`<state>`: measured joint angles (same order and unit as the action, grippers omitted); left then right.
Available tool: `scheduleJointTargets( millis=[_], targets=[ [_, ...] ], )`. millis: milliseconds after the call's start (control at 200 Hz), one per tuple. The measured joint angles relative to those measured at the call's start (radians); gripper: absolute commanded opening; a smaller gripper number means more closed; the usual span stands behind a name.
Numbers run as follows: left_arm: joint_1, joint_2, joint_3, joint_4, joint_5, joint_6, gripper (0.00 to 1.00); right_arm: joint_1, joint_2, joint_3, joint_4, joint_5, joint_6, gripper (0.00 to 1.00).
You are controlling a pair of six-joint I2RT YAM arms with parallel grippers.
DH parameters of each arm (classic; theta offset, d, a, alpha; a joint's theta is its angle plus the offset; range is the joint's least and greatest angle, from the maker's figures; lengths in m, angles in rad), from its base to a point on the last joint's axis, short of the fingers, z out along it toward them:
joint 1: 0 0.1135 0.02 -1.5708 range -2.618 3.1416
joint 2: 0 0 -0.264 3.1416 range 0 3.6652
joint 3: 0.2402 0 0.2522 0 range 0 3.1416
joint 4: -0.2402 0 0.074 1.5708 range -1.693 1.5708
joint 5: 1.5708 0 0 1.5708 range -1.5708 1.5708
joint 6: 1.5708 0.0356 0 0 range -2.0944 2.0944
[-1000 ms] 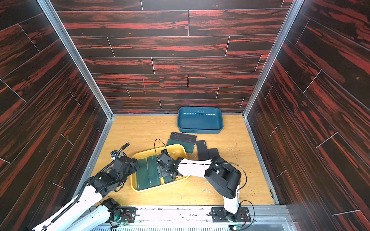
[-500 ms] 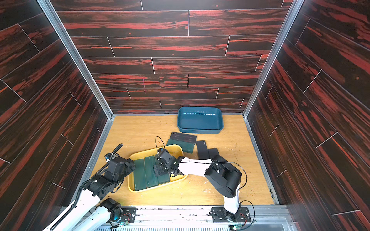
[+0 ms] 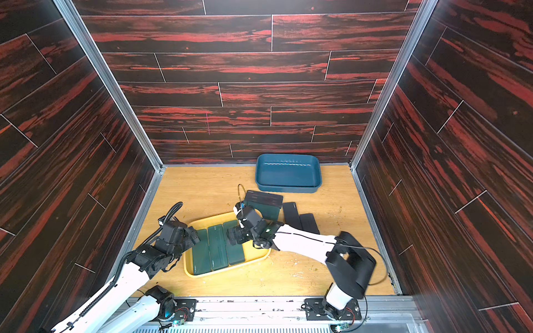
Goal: Place the pencil cases by color into the storage box
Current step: Place the pencil case at the storage box, then adjust the storage box at the center of the board.
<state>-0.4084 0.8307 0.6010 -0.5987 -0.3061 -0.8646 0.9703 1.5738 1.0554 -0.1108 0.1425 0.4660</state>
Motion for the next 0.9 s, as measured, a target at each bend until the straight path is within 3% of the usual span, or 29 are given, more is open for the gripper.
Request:
scheduleJointTargets(
  millis=[396, 902],
  targets=[
    [-0.013, 0.161, 0.142, 0.048, 0.081, 0.083, 0.95, -0.134, -0.124, -0.073, -0.002, 0.051, -0.037, 0.96],
    [-0.203, 0.304, 0.199, 0.119, 0.087, 0.182, 0.94, -0.392, -0.123, -0.122, 0.006, -0.016, -0.094, 0.96]
  ],
)
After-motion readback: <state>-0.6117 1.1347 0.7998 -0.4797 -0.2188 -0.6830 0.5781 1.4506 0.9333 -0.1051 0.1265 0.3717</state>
